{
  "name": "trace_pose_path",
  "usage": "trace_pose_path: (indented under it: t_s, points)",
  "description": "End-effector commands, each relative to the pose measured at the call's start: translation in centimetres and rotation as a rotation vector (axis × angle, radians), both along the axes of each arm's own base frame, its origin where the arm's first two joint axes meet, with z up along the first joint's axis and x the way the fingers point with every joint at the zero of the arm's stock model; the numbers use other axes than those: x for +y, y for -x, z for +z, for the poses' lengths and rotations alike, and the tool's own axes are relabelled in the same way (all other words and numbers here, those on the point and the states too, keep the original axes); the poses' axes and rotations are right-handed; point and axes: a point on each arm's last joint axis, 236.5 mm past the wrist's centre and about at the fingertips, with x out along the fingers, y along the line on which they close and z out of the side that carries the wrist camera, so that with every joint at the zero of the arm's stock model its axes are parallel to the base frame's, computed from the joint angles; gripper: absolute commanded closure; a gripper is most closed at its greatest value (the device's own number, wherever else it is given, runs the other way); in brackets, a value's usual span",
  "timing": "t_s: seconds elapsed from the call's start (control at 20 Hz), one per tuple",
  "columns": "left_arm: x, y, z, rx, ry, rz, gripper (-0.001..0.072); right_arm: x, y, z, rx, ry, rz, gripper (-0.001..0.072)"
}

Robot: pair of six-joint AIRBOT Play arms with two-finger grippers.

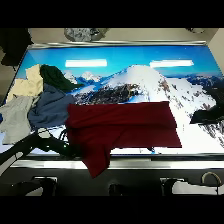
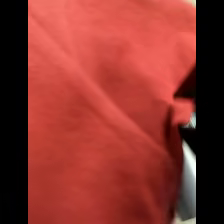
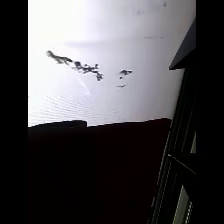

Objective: Fold the shirts.

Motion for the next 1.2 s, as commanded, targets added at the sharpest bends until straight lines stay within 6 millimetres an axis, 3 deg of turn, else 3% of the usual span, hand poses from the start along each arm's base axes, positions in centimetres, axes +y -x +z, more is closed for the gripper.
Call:
trace_pose_path:
  t_s: [0.0, 0.3, 0.4, 0.9, 1.0, 1.15]
  points:
    - [-0.4, -2.1, -1.3, -0.079, -0.057, 0.068, 0.0652, 1.1, 2.1, -1.8, 0.063, -0.032, 0.000, 0.0086]
    - [-0.1, -2.4, -1.3, -0.110, -0.068, 0.052, 0.0680, 3.5, 5.8, -5.6, 0.166, -0.106, 0.008, 0.0084]
    - [-0.1, -2.6, -1.0, -0.123, -0.065, 0.053, 0.0679, 3.1, 6.5, -6.7, 0.179, -0.079, 0.014, 0.0083]
    - [-0.3, -3.5, 0.7, -0.202, -0.045, 0.051, 0.0679, 5.7, 6.2, -9.7, 0.160, -0.168, -0.048, 0.0124]
    - [-0.3, -3.5, 0.8, -0.209, -0.044, 0.052, 0.0679, 5.9, 6.4, -10.0, 0.174, -0.171, -0.079, 0.0182]
    - [-0.3, -3.6, 0.8, -0.213, -0.044, 0.053, 0.0679, 6.1, 6.7, -9.9, 0.194, -0.174, -0.097, 0.0375]
